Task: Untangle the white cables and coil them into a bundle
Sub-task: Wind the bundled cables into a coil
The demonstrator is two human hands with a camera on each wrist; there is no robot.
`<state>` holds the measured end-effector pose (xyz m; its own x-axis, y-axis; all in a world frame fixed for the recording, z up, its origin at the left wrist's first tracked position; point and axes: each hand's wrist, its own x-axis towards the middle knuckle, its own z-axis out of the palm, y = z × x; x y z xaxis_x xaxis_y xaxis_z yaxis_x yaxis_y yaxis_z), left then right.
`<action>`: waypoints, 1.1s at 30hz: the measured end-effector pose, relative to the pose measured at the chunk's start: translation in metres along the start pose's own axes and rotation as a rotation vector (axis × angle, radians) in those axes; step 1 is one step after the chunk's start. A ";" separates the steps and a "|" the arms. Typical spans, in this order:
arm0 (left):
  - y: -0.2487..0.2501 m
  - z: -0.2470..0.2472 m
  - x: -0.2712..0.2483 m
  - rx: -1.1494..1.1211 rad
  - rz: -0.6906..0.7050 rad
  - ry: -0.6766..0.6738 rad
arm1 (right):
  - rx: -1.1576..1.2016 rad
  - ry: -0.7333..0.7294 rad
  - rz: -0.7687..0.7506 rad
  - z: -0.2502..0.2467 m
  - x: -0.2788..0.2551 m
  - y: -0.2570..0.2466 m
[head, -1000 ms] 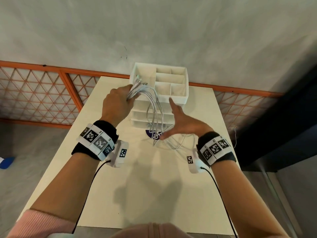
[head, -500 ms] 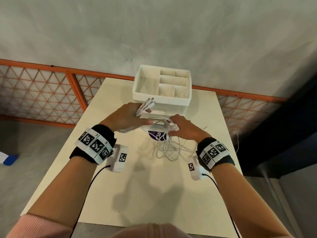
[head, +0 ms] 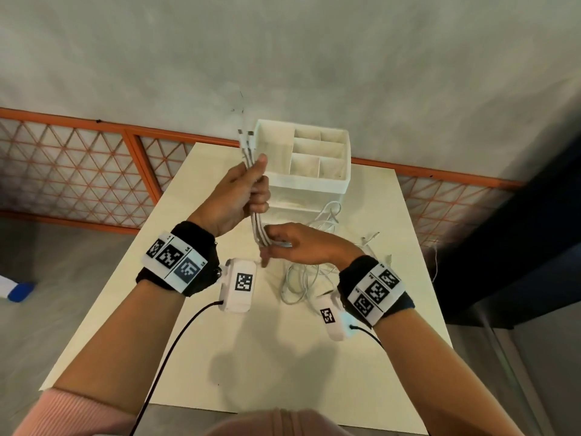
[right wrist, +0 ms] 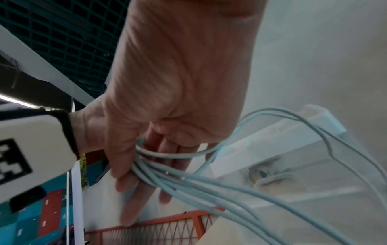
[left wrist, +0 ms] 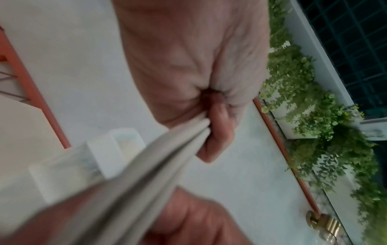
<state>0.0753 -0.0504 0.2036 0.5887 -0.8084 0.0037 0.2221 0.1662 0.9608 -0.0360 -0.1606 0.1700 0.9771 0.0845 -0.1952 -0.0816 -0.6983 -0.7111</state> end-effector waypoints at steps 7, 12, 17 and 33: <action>-0.020 -0.024 -0.002 0.045 -0.081 0.337 | 0.150 0.154 -0.002 -0.027 -0.017 -0.004; -0.038 -0.022 -0.005 0.419 -0.488 0.286 | 0.202 0.399 0.026 -0.028 -0.009 -0.020; -0.038 -0.010 -0.014 0.608 -0.075 0.193 | 0.248 0.446 0.034 -0.033 -0.002 -0.021; -0.016 -0.001 -0.016 0.299 0.091 0.017 | 0.428 0.444 0.212 -0.023 -0.002 0.018</action>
<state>0.0631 -0.0399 0.1883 0.6088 -0.7881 0.0910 -0.0686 0.0619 0.9957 -0.0353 -0.1892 0.1734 0.9120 -0.3898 -0.1279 -0.2626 -0.3150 -0.9120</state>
